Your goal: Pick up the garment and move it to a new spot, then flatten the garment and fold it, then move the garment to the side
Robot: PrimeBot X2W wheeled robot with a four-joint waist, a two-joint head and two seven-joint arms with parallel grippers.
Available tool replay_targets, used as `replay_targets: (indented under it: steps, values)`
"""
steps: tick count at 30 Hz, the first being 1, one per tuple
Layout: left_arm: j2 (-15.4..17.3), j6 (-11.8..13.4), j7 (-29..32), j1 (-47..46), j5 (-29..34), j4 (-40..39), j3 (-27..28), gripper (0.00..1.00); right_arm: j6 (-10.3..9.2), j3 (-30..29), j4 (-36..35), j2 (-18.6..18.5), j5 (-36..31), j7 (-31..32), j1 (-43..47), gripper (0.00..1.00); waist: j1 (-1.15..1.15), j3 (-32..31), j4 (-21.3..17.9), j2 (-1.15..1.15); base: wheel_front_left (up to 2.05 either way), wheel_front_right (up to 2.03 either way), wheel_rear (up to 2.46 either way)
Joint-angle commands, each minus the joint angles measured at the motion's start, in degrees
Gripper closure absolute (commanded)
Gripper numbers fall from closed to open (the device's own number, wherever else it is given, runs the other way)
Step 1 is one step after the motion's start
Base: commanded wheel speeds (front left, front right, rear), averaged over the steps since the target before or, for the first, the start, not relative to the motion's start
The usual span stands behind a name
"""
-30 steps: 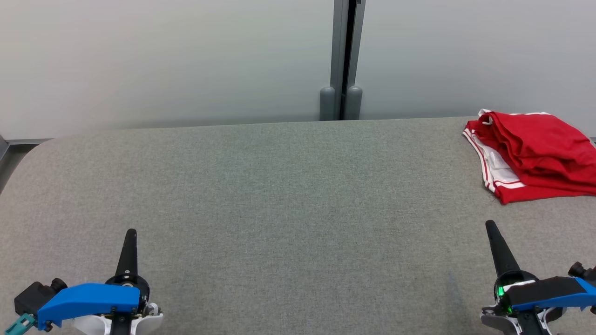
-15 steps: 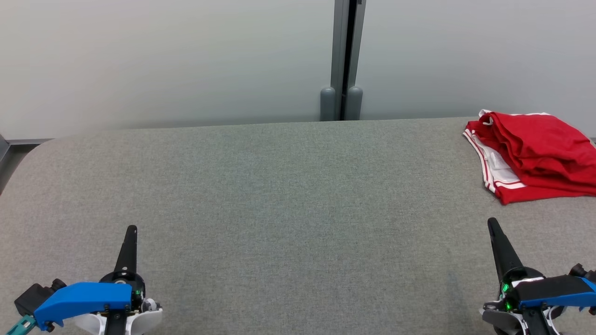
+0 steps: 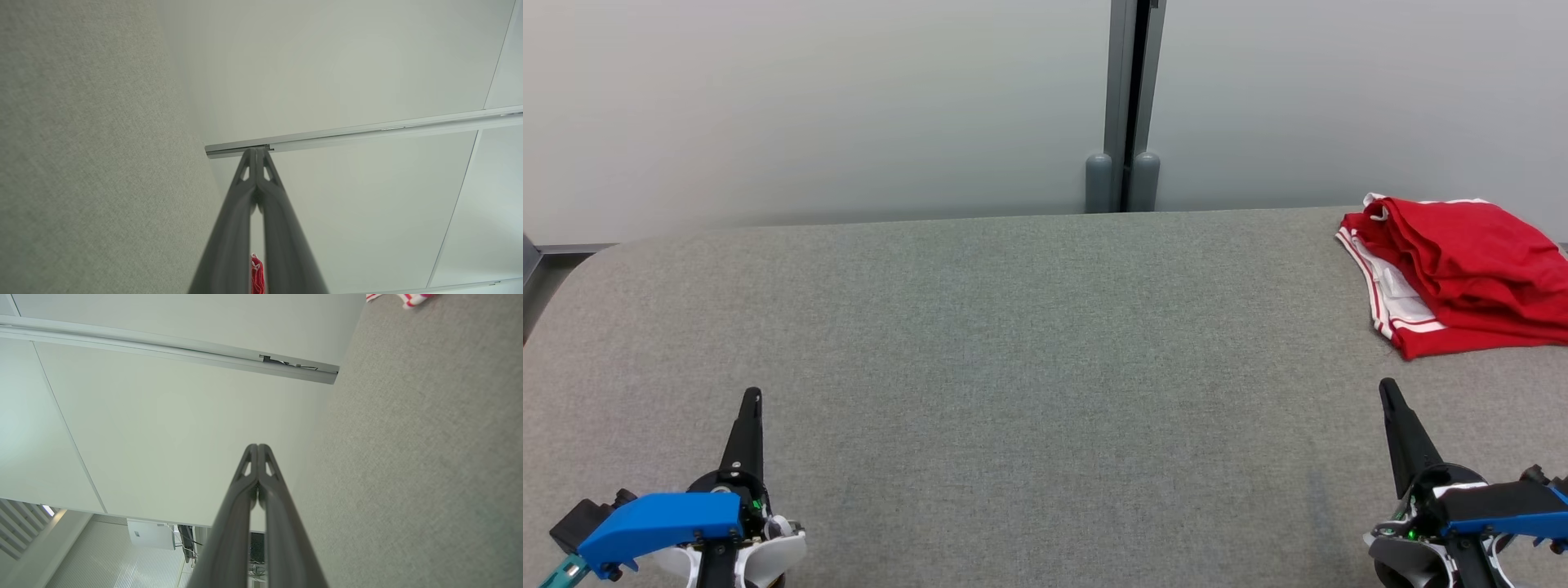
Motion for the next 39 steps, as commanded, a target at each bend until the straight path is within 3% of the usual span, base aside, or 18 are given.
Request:
replay_targets:
  steps: [1,20,39]
  values:
    - [0.02,-0.57,0.38,-1.08,-1.19,0.07,0.54,1.00,0.04,-0.24,0.05,-0.07,1.33,0.17,-0.74,1.00,0.00,-0.01,0.01,0.00,0.00,0.00,0.00]
    - [-0.81,-1.73,1.73,-1.75,-8.05,0.68,1.70,1.00,0.04,-0.64,1.02,-0.07,9.17,1.17,-1.44,1.00,0.00,-0.10,0.11,0.00,0.00,0.00,0.00]
    - [-0.79,-1.61,1.72,-1.65,-7.87,0.66,1.66,1.00,0.04,-0.63,0.99,-0.07,8.95,1.18,-1.34,1.00,0.00,-0.10,0.11,0.00,0.00,0.00,0.00]
